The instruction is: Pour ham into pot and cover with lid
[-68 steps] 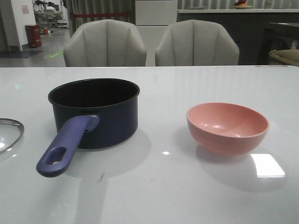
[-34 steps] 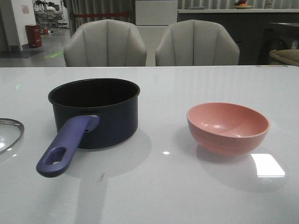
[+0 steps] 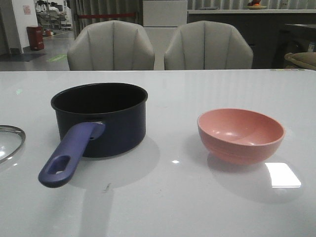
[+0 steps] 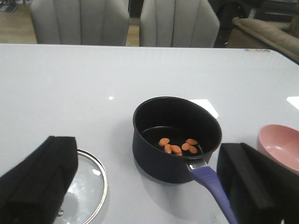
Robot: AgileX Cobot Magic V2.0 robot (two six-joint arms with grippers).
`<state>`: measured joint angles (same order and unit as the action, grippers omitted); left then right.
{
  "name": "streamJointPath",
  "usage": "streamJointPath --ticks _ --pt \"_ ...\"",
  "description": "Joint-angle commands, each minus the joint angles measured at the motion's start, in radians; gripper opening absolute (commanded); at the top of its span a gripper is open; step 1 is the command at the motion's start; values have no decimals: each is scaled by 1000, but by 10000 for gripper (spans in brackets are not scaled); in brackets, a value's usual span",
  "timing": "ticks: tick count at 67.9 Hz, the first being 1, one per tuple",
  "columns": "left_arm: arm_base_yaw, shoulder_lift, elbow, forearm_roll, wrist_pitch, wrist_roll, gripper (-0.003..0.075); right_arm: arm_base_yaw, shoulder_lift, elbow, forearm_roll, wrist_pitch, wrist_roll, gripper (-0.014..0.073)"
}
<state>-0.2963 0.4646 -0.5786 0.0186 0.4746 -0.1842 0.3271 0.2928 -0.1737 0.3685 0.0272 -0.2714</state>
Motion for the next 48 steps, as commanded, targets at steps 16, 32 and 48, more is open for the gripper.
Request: streamJointPath --ticks 16,32,48 --pt "139 399 -249 -38 -4 -53 658 2 5 -27 1 -80 -7 166" --pt "244 678 -402 -43 108 -53 658 2 5 -27 1 -80 -7 166" --pt "296 945 -587 -52 354 -23 658 2 5 -27 1 -80 -7 166"
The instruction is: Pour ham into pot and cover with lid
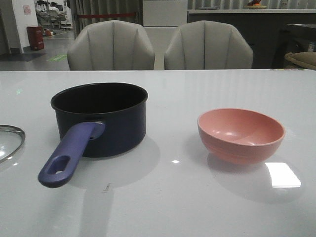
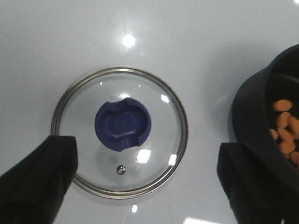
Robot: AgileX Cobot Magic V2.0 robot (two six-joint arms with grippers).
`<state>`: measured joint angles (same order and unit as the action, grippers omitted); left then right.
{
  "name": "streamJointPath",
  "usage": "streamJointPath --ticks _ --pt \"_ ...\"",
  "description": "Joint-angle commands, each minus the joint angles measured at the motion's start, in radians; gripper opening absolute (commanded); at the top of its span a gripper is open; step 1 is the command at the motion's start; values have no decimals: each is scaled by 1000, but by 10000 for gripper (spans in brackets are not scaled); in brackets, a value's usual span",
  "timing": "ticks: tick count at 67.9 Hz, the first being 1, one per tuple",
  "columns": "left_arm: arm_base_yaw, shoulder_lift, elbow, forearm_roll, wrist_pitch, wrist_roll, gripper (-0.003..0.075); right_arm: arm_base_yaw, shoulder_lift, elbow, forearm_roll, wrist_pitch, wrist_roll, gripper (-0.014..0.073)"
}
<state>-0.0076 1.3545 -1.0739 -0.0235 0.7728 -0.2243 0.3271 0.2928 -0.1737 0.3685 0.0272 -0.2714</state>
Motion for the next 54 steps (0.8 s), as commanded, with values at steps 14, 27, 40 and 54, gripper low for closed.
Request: streamJointPath --ticks 14,27,40,54 --pt "15 244 -243 -8 211 66 658 2 5 -27 1 -80 -7 166" --pt "52 350 -317 -35 266 66 658 2 5 -27 1 -80 -7 166" --pt "68 419 -345 -44 307 84 658 2 5 -27 1 -80 -7 166" --pt "68 471 -347 -81 303 113 658 2 5 -27 1 -80 -7 166"
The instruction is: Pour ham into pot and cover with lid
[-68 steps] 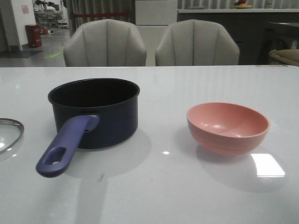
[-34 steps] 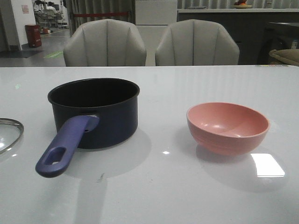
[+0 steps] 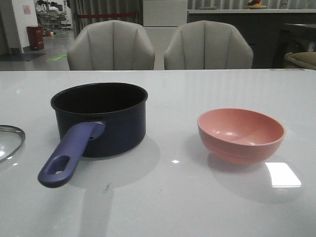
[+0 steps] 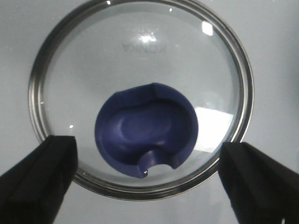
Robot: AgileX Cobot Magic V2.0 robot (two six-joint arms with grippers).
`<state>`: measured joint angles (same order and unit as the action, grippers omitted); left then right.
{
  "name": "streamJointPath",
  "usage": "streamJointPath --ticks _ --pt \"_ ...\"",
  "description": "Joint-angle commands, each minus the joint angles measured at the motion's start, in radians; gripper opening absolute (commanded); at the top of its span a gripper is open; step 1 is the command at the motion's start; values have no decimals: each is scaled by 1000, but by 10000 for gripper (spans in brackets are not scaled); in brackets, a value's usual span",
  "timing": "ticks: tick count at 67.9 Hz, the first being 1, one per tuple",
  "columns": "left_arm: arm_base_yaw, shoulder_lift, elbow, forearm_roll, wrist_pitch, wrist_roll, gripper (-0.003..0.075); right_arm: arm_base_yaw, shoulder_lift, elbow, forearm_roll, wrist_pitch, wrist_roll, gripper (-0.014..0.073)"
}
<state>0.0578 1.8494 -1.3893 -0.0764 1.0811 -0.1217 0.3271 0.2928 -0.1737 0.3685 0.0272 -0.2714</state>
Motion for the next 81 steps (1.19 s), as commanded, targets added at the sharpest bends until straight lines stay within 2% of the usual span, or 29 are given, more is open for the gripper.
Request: streamJointPath --ticks 1,39,46,56,63,70,81 --pt "3 -22 -31 -28 -5 11 658 2 5 -27 1 -80 -7 166" --pt "6 84 -49 -19 -38 11 645 2 5 -27 1 -80 -7 166" --pt "6 93 -49 -21 -47 11 574 2 5 -27 1 -80 -7 166" --pt "6 93 -57 -26 -59 11 384 2 5 -27 1 -80 -7 166" --pt "6 93 -70 -28 -53 11 295 2 5 -27 1 -80 -7 166" --pt "6 93 -89 -31 -45 11 258 2 5 -27 1 -80 -7 166" --pt "6 91 -170 -71 18 35 256 2 5 -27 1 -80 -7 166"
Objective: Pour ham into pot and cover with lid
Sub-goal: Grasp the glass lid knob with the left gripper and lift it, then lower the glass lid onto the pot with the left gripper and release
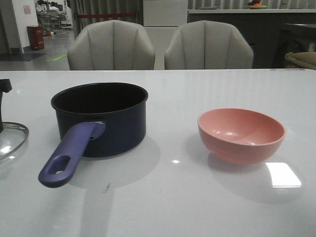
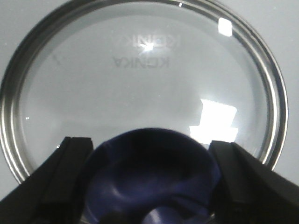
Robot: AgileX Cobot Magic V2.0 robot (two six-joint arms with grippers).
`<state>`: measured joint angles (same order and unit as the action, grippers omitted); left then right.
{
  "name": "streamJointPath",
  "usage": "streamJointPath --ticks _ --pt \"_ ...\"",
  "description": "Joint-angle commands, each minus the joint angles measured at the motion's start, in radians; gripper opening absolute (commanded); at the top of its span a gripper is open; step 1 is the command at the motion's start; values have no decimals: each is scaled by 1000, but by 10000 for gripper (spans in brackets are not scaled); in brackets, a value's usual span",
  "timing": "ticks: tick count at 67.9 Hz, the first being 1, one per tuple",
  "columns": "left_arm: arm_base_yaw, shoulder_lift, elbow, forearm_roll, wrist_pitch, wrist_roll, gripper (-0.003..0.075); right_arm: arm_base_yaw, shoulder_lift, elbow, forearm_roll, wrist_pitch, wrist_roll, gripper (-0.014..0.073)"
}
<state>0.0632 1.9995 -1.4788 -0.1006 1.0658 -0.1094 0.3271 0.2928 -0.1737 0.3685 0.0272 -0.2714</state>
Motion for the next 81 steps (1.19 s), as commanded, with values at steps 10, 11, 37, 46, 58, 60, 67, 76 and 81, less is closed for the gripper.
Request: streamJointPath --ticks 10,11,37,46,58,60,67,76,81 --pt "-14 -92 -186 -106 51 68 256 2 5 -27 1 -80 -7 166" --pt "-15 -96 -192 -109 51 70 256 2 5 -27 1 -80 -7 166" --pt "-234 -132 -457 -112 124 149 256 2 5 -27 1 -80 -7 166" --pt "-347 -119 -471 -73 148 161 256 2 5 -27 1 -80 -7 166" --pt "-465 -95 -471 33 157 161 256 2 5 -27 1 -80 -7 166" --pt "-477 -91 -471 38 162 161 256 2 5 -27 1 -80 -7 166" --pt "-499 -76 -471 43 185 161 256 2 5 -27 1 -80 -7 166" --pt "-500 -52 -472 43 203 161 256 2 5 -27 1 -80 -7 166" --pt "-500 -41 -473 43 203 161 256 2 5 -27 1 -80 -7 166"
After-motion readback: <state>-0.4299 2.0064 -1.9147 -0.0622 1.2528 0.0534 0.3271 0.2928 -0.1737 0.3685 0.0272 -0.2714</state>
